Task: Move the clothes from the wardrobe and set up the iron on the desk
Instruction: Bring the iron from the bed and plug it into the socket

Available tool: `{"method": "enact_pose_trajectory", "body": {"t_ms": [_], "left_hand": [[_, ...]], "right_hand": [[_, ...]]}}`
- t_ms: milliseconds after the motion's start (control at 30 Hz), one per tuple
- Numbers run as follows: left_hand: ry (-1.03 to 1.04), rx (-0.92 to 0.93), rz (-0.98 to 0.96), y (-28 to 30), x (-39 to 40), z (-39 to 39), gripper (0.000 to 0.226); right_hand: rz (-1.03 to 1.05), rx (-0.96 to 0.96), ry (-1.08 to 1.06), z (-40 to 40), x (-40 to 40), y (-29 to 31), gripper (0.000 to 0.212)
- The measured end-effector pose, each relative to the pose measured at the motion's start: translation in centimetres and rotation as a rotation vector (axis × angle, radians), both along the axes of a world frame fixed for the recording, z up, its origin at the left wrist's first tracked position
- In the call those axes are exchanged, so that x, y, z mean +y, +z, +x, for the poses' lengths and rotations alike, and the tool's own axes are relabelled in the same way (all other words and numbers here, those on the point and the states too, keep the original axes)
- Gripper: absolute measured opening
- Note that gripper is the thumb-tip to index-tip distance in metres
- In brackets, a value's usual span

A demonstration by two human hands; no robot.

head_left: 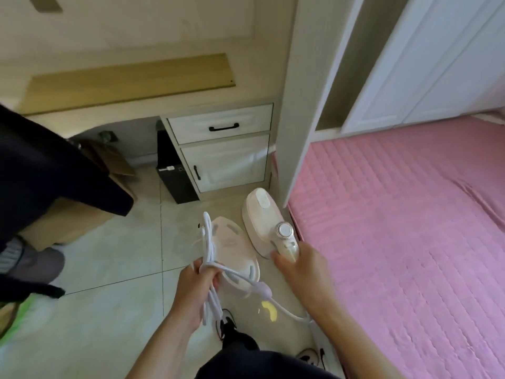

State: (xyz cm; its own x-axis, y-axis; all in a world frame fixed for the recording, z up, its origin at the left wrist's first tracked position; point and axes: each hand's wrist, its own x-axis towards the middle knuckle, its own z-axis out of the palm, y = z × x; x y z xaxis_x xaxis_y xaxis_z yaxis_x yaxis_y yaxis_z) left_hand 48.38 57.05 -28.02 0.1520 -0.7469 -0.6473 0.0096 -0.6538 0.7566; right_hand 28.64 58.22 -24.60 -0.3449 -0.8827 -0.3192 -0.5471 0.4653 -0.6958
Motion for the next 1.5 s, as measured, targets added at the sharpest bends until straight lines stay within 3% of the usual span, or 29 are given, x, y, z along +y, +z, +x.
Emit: {"method": "enact_pose_trajectory", "body": {"t_ms": [200, 467, 1000, 1367, 1500], "left_hand": [[0.029, -0.041, 0.014, 0.2, -3.9, 7.4, 0.025], [0.129, -0.033, 0.002, 0.6, -8.6, 12.6, 0.015], [0.279, -0.013, -0.003, 0.9, -27.8, 13.7, 0.012], [0.264, -0.165, -0.076, 2.1, -42.2, 13.2, 0.03], [0.233, -0.147, -0.154, 3.0, -46.6, 13.0, 0.023]], "right_hand": [[-0.011, -0.038, 0.068, 7.0, -5.5, -0.1, 0.031], [-0.004, -0.074, 0.128, 12.2, -11.5, -0.1, 0.03], [0.035, -0.072, 0.22, 14.2, -32.6, -0.1, 0.027], [0.03, -0.16, 0.19, 13.7, -47.1, 0.7, 0.028], [0.028, -0.146, 0.18, 13.9, -50.8, 1.1, 0.03]]}}
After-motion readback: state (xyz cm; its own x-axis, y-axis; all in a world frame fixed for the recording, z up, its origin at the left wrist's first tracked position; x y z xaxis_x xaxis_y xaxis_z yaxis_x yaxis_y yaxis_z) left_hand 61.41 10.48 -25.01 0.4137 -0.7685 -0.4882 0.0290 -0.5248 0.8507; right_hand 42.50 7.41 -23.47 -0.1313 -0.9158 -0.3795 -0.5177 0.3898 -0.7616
